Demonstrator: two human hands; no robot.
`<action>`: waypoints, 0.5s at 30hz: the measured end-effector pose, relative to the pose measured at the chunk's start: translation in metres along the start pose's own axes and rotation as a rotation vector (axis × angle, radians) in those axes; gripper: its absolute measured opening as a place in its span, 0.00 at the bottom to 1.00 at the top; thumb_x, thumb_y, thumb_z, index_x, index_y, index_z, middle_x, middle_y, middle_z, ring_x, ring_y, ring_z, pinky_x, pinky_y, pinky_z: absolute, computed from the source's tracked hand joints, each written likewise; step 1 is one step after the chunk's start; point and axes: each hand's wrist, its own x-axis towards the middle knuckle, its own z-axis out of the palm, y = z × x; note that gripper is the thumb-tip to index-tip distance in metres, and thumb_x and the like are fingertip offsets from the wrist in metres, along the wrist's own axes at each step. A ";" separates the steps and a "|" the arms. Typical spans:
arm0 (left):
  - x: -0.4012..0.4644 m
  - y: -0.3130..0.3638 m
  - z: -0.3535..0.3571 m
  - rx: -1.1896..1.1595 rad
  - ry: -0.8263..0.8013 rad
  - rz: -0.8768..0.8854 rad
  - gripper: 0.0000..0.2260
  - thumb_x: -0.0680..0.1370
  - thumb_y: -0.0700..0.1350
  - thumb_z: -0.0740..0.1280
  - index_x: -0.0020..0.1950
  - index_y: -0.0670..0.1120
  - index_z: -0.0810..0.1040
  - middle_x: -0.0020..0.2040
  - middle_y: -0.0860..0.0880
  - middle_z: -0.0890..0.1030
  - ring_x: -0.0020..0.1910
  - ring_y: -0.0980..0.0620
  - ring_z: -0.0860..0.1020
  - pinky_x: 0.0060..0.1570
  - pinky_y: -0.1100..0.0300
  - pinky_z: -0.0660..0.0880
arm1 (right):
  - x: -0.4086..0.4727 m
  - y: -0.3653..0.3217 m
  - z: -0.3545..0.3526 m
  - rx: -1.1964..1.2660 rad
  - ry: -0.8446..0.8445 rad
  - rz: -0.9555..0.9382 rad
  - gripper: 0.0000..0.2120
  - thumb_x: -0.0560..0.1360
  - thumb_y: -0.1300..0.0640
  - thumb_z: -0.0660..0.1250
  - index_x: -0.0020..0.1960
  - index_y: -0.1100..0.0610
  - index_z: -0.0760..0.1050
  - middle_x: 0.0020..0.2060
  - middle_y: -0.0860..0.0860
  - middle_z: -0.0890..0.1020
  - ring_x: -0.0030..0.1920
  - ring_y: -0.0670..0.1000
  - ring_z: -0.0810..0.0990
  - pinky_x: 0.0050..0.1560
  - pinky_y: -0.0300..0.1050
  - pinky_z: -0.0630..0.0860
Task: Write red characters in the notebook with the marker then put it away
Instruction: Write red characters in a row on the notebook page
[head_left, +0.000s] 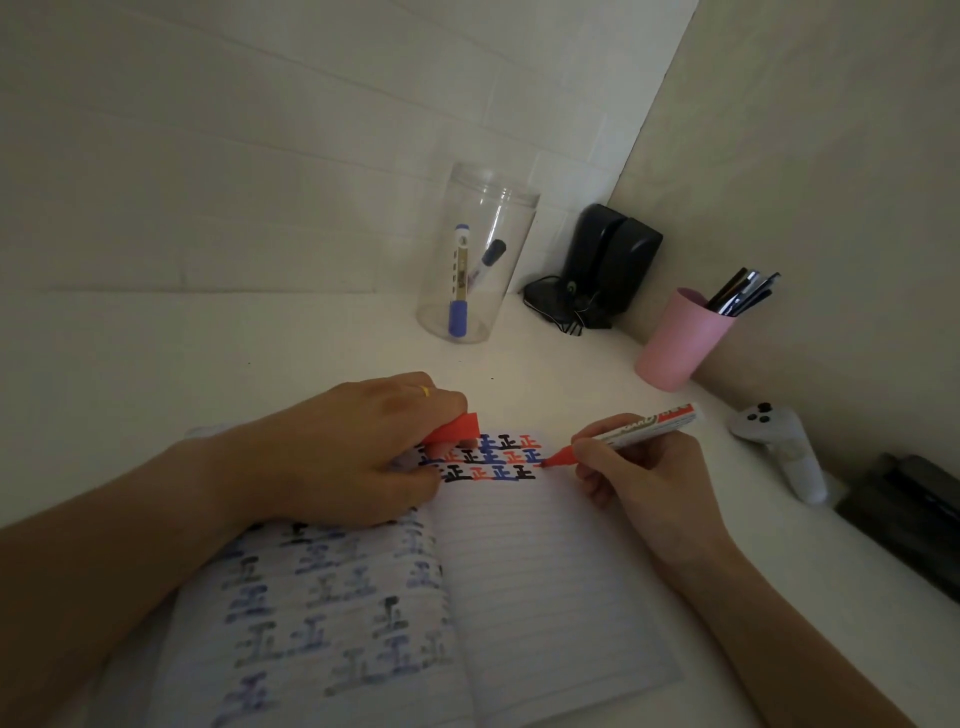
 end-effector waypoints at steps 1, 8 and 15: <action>0.000 0.000 0.000 0.003 0.004 0.001 0.21 0.73 0.59 0.56 0.57 0.49 0.76 0.47 0.51 0.77 0.46 0.50 0.78 0.50 0.47 0.77 | 0.000 0.000 0.000 0.005 -0.004 -0.002 0.03 0.73 0.68 0.72 0.41 0.64 0.83 0.31 0.61 0.84 0.30 0.52 0.79 0.32 0.43 0.78; 0.000 0.000 0.000 -0.003 -0.005 -0.007 0.22 0.73 0.60 0.55 0.57 0.49 0.76 0.48 0.51 0.78 0.47 0.50 0.78 0.50 0.47 0.78 | -0.002 -0.004 0.000 -0.044 -0.016 -0.025 0.03 0.71 0.69 0.70 0.40 0.66 0.82 0.28 0.62 0.81 0.28 0.52 0.77 0.30 0.44 0.75; -0.001 0.000 0.000 -0.009 0.004 -0.005 0.22 0.73 0.60 0.56 0.57 0.48 0.76 0.49 0.50 0.78 0.48 0.49 0.79 0.50 0.46 0.78 | -0.002 -0.003 -0.001 -0.007 0.000 -0.002 0.04 0.72 0.68 0.70 0.40 0.64 0.82 0.28 0.57 0.82 0.28 0.50 0.77 0.29 0.40 0.75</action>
